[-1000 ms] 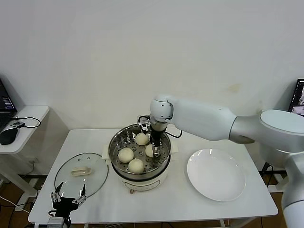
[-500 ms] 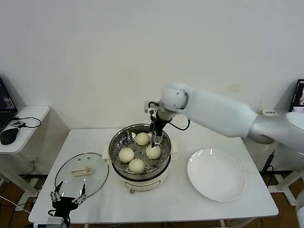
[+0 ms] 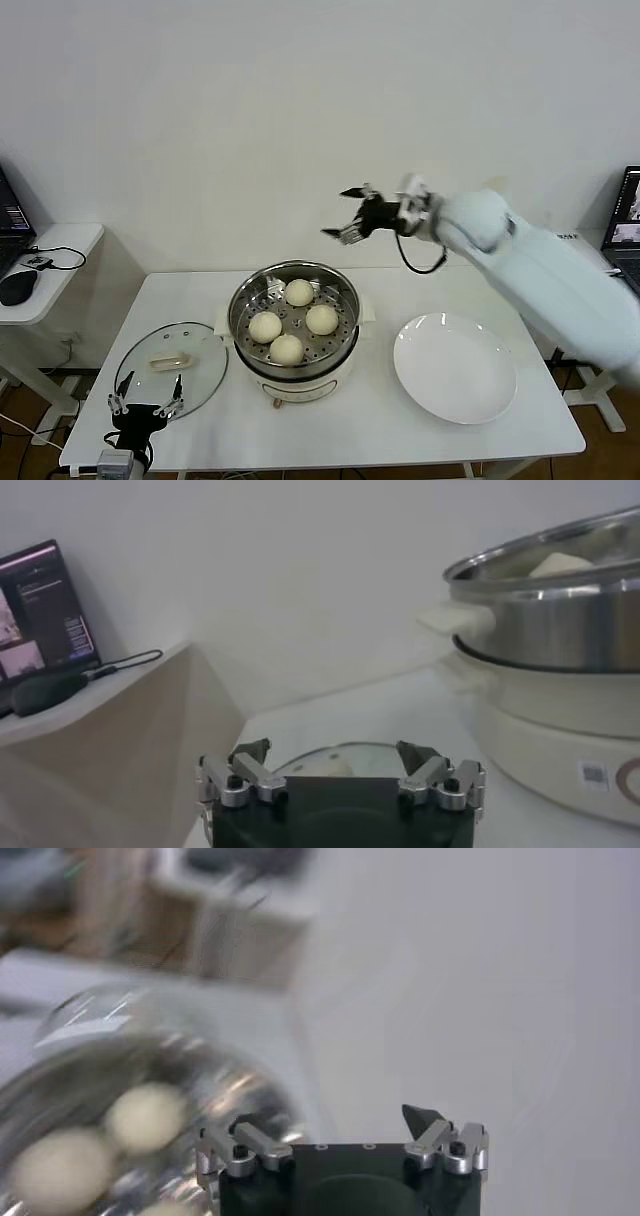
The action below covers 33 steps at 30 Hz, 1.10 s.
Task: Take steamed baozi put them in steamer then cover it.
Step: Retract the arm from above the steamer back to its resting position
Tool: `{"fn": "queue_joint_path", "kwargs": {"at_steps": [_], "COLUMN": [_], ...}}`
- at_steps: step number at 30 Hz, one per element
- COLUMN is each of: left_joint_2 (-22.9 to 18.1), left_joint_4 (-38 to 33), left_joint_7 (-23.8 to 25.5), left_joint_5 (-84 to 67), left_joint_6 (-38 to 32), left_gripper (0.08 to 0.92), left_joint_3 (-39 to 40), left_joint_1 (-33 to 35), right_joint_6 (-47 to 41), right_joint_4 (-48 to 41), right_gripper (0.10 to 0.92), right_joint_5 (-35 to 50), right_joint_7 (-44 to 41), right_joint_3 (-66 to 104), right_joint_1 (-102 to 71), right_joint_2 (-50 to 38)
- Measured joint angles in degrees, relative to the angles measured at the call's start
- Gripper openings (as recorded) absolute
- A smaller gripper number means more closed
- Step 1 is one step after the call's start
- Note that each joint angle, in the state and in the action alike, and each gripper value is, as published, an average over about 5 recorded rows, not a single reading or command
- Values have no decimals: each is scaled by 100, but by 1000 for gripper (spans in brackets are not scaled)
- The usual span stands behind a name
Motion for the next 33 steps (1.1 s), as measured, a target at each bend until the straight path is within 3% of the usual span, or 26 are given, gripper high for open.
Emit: {"fn": "queue_joint_path", "kwargs": {"at_steps": [9, 17, 33], "left_joint_2": [91, 249, 877], "left_joint_4": [157, 408, 961], "left_joint_7": [-22, -139, -634], "left_joint_5": [133, 736, 5273], "left_joint_6": [-56, -260, -302], "left_gripper": [823, 823, 823], "left_joint_3": [41, 157, 517], "left_joint_1": [-181, -424, -717], "right_joint_6": [768, 1353, 1743], "right_joint_4": [825, 1100, 1347], "right_gripper": [823, 823, 823], "right_joint_5": [-149, -214, -488], "right_joint_7": [576, 756, 882], "right_joint_3": [2958, 4611, 5503], "right_joint_1": [-3207, -5350, -7025], "right_joint_2": [563, 1379, 2278]}}
